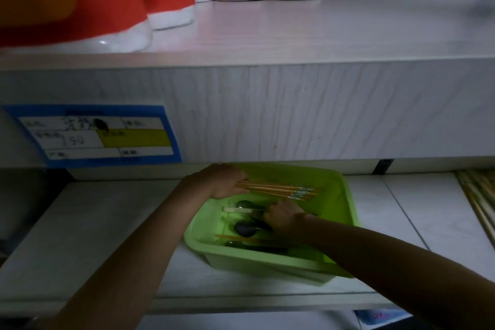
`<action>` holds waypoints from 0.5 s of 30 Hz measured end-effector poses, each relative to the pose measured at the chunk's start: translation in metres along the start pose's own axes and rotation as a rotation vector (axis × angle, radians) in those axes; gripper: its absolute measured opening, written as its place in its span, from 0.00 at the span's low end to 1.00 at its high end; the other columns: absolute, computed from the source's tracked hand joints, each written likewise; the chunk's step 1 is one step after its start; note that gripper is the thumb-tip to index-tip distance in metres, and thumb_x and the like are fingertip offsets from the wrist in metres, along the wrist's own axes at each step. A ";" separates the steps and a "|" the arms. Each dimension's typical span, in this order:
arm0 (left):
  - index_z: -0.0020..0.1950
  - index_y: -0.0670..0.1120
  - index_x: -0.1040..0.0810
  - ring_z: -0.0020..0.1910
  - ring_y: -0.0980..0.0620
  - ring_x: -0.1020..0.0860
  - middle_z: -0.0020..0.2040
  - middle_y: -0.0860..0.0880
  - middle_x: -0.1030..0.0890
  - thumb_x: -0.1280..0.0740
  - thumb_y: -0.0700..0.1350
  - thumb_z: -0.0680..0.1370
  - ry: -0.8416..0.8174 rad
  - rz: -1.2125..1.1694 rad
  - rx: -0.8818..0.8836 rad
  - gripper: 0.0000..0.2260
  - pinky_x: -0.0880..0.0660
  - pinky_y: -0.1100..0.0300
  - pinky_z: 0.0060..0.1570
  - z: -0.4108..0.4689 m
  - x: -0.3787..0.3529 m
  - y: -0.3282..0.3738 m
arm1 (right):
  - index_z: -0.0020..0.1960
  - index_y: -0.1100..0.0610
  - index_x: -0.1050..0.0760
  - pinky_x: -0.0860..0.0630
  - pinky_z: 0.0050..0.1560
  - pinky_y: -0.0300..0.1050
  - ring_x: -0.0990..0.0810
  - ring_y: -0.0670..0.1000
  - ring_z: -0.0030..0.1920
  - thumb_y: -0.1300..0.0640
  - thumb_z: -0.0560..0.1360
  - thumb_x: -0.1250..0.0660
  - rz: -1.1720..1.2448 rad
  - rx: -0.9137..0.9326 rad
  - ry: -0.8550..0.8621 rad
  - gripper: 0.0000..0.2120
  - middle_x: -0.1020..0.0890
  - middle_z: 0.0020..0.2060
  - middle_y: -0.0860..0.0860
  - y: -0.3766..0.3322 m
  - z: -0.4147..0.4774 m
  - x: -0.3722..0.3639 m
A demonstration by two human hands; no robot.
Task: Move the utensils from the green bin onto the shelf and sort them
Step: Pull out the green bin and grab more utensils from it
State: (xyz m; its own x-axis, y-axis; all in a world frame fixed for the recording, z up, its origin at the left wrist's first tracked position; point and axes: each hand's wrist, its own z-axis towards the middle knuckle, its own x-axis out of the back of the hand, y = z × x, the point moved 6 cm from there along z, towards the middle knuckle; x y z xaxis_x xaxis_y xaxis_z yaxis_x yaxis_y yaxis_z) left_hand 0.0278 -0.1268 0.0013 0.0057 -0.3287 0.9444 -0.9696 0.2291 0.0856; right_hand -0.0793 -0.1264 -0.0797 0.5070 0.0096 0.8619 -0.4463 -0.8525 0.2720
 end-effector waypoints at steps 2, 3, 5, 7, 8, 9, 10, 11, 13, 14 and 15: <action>0.62 0.44 0.27 0.57 0.44 0.25 0.59 0.42 0.24 0.42 0.53 0.80 -0.009 -0.008 -0.004 0.17 0.31 0.59 0.49 0.000 0.000 -0.001 | 0.69 0.55 0.35 0.27 0.51 0.49 0.22 0.59 0.57 0.54 0.81 0.47 0.033 0.011 -0.011 0.17 0.22 0.59 0.58 -0.001 0.001 -0.006; 0.62 0.44 0.27 0.57 0.44 0.25 0.59 0.42 0.24 0.42 0.53 0.80 -0.014 -0.010 -0.005 0.17 0.32 0.59 0.48 0.000 -0.001 -0.001 | 0.72 0.55 0.40 0.27 0.52 0.50 0.22 0.60 0.57 0.55 0.81 0.48 0.065 0.011 -0.015 0.19 0.23 0.60 0.59 0.000 0.002 -0.008; 0.62 0.43 0.27 0.56 0.45 0.25 0.59 0.42 0.24 0.42 0.53 0.80 -0.023 -0.028 -0.002 0.17 0.35 0.61 0.44 0.000 -0.002 -0.002 | 0.74 0.59 0.46 0.27 0.54 0.52 0.24 0.62 0.59 0.58 0.81 0.50 0.153 -0.005 -0.023 0.22 0.25 0.61 0.62 0.004 0.001 -0.008; 0.62 0.43 0.27 0.56 0.46 0.26 0.59 0.42 0.24 0.42 0.52 0.80 -0.032 -0.068 0.009 0.16 0.38 0.62 0.42 0.000 -0.002 -0.003 | 0.75 0.61 0.51 0.28 0.55 0.53 0.25 0.63 0.60 0.59 0.81 0.49 0.238 -0.016 -0.025 0.24 0.26 0.62 0.64 0.007 -0.003 -0.007; 0.62 0.43 0.27 0.56 0.46 0.26 0.59 0.43 0.24 0.42 0.52 0.80 -0.035 -0.092 0.014 0.16 0.39 0.63 0.41 0.000 -0.002 -0.003 | 0.76 0.62 0.53 0.28 0.56 0.53 0.26 0.63 0.61 0.60 0.81 0.49 0.267 -0.024 -0.033 0.25 0.27 0.62 0.65 0.009 -0.006 -0.008; 0.62 0.43 0.27 0.56 0.47 0.25 0.59 0.43 0.24 0.42 0.51 0.81 -0.038 -0.114 0.015 0.16 0.40 0.63 0.39 0.000 -0.001 -0.004 | 0.76 0.62 0.54 0.28 0.57 0.53 0.26 0.63 0.61 0.60 0.81 0.49 0.289 -0.037 -0.036 0.26 0.27 0.63 0.65 0.011 -0.008 -0.007; 0.61 0.43 0.27 0.55 0.47 0.25 0.58 0.43 0.24 0.42 0.51 0.81 -0.041 -0.135 0.015 0.15 0.41 0.63 0.38 -0.001 -0.002 -0.004 | 0.75 0.62 0.52 0.28 0.57 0.53 0.26 0.63 0.61 0.61 0.81 0.49 0.312 -0.068 -0.022 0.25 0.28 0.63 0.65 0.014 -0.009 -0.006; 0.60 0.43 0.26 0.53 0.48 0.25 0.58 0.43 0.24 0.42 0.51 0.81 -0.043 -0.153 0.013 0.15 0.41 0.63 0.38 -0.001 -0.002 -0.004 | 0.74 0.62 0.49 0.28 0.56 0.54 0.26 0.63 0.61 0.62 0.81 0.50 0.330 -0.107 0.006 0.23 0.27 0.62 0.65 0.019 -0.009 -0.003; 0.59 0.43 0.26 0.49 0.51 0.27 0.57 0.43 0.24 0.42 0.51 0.81 -0.043 -0.185 0.011 0.14 0.40 0.63 0.39 -0.001 -0.002 -0.004 | 0.71 0.63 0.40 0.27 0.55 0.54 0.24 0.62 0.60 0.64 0.81 0.50 0.310 -0.188 0.060 0.19 0.24 0.60 0.64 0.026 -0.009 0.003; 0.59 0.43 0.27 0.49 0.51 0.27 0.57 0.43 0.24 0.42 0.51 0.81 -0.044 -0.197 0.012 0.14 0.40 0.64 0.39 0.000 -0.002 -0.004 | 0.69 0.63 0.36 0.26 0.55 0.54 0.24 0.62 0.60 0.65 0.80 0.49 0.276 -0.212 0.071 0.18 0.24 0.60 0.63 0.028 -0.008 0.005; 0.60 0.43 0.27 0.50 0.51 0.27 0.58 0.43 0.24 0.42 0.51 0.81 -0.044 -0.206 0.011 0.14 0.40 0.64 0.39 0.000 -0.002 -0.003 | 0.67 0.63 0.33 0.26 0.56 0.54 0.24 0.62 0.61 0.66 0.80 0.49 0.244 -0.225 0.059 0.17 0.24 0.60 0.62 0.028 -0.008 0.005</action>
State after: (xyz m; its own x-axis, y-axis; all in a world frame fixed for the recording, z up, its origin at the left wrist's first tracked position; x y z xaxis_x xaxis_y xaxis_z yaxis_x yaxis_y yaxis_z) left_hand 0.0312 -0.1269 -0.0013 0.1937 -0.4073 0.8925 -0.9518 0.1426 0.2716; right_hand -0.0951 -0.1464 -0.0646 0.3244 -0.1447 0.9348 -0.7041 -0.6969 0.1364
